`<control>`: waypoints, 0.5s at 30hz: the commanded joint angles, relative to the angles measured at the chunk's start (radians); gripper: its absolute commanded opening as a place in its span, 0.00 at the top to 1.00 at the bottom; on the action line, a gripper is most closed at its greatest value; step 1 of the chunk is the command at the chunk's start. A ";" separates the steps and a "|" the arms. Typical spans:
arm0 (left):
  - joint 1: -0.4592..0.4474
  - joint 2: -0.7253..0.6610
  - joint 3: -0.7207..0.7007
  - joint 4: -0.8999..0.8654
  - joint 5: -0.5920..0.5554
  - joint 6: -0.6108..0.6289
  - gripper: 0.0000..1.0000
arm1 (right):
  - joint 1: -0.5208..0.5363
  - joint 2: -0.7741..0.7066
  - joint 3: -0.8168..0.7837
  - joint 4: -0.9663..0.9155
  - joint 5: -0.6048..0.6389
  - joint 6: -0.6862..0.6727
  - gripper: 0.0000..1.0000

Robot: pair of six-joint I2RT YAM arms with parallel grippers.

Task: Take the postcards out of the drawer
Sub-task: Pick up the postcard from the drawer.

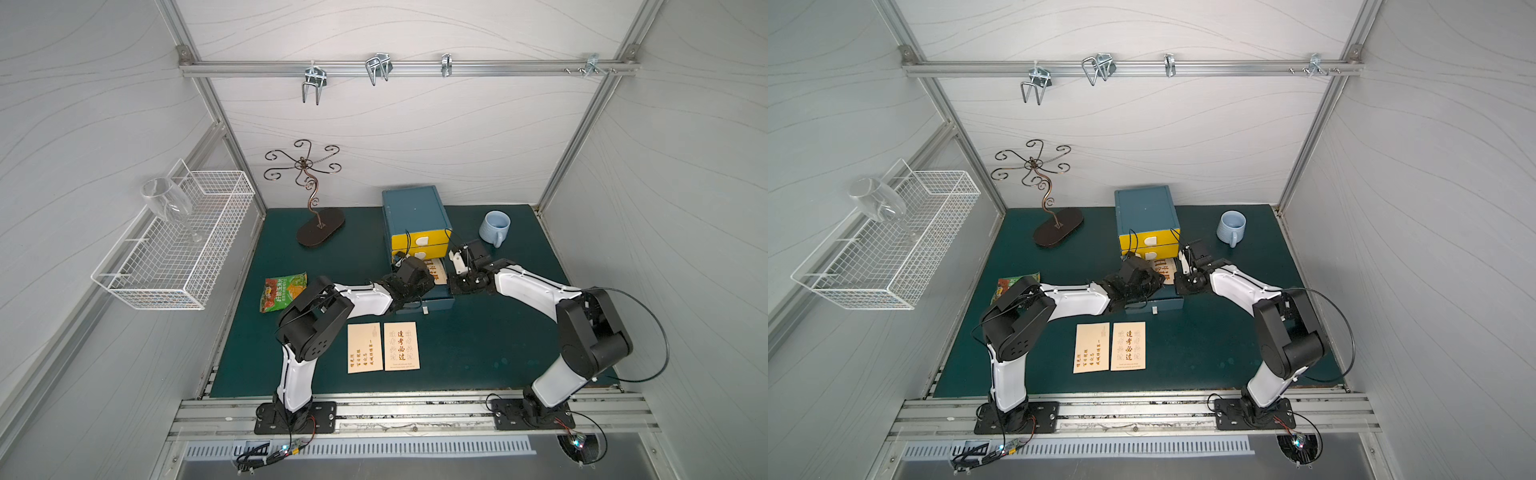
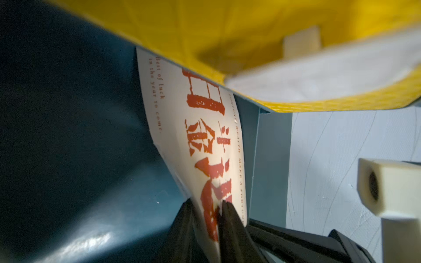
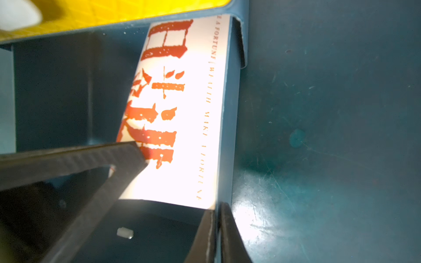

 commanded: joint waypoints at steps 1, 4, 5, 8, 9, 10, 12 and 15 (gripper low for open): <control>-0.002 -0.050 0.009 0.026 0.017 -0.013 0.75 | 0.020 0.002 -0.001 -0.006 -0.034 0.000 0.87; 0.000 -0.066 0.011 0.001 0.022 -0.021 0.76 | 0.020 -0.004 0.007 -0.019 -0.028 -0.004 0.84; -0.001 -0.073 0.008 -0.004 0.021 -0.024 0.76 | 0.018 -0.006 0.010 -0.023 -0.027 -0.005 0.82; 0.000 -0.087 0.000 -0.017 0.019 -0.030 0.78 | 0.018 -0.016 0.018 -0.036 -0.024 -0.009 0.79; 0.000 -0.091 -0.001 -0.020 0.020 -0.034 0.78 | 0.018 -0.020 0.022 -0.041 -0.024 -0.009 0.78; 0.001 -0.093 -0.005 -0.020 0.020 -0.036 0.78 | 0.018 -0.026 0.026 -0.048 -0.025 -0.011 0.76; 0.003 -0.101 -0.011 -0.020 0.023 -0.042 0.79 | 0.018 -0.035 0.036 -0.063 -0.023 -0.016 0.74; 0.002 -0.111 -0.013 -0.030 0.032 -0.046 0.79 | 0.017 -0.055 0.050 -0.090 -0.023 -0.025 0.71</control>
